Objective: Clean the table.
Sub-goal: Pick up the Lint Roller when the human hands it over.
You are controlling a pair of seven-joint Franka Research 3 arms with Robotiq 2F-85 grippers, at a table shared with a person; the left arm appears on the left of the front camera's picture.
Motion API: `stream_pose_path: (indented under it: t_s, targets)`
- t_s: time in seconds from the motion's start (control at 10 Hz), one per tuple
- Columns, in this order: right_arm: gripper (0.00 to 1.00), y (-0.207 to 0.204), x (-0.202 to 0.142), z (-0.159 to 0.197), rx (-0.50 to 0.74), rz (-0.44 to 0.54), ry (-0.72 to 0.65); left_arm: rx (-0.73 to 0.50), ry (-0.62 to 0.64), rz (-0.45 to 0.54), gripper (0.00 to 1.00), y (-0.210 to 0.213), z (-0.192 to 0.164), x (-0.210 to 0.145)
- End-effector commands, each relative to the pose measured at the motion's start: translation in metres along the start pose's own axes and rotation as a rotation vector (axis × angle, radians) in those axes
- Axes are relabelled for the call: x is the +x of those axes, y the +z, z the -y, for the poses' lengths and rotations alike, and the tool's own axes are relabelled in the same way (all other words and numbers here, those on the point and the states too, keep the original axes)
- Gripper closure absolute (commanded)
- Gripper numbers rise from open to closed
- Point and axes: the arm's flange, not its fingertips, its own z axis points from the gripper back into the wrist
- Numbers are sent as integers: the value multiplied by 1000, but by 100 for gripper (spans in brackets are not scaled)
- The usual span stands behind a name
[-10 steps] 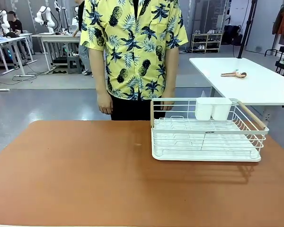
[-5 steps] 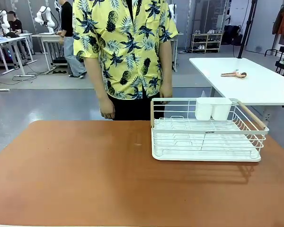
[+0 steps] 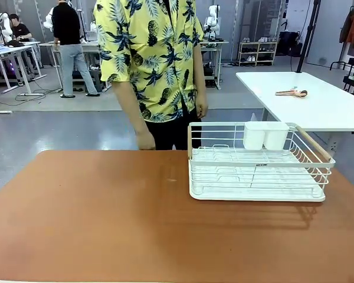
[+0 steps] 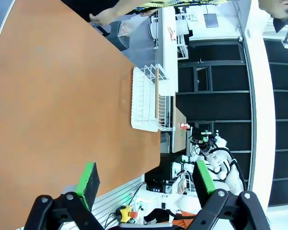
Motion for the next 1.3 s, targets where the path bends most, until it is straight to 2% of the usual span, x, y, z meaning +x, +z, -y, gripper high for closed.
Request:
stream_pose_path:
  t_s: [0.0, 1.2]
  targets:
    - [0, -1, 0, -2, 14, -5, 14, -22, -17, 0, 0, 3, 2, 0]
    - [0, -1, 0, -2, 14, -5, 14, -22, -17, 0, 0, 3, 2, 0]
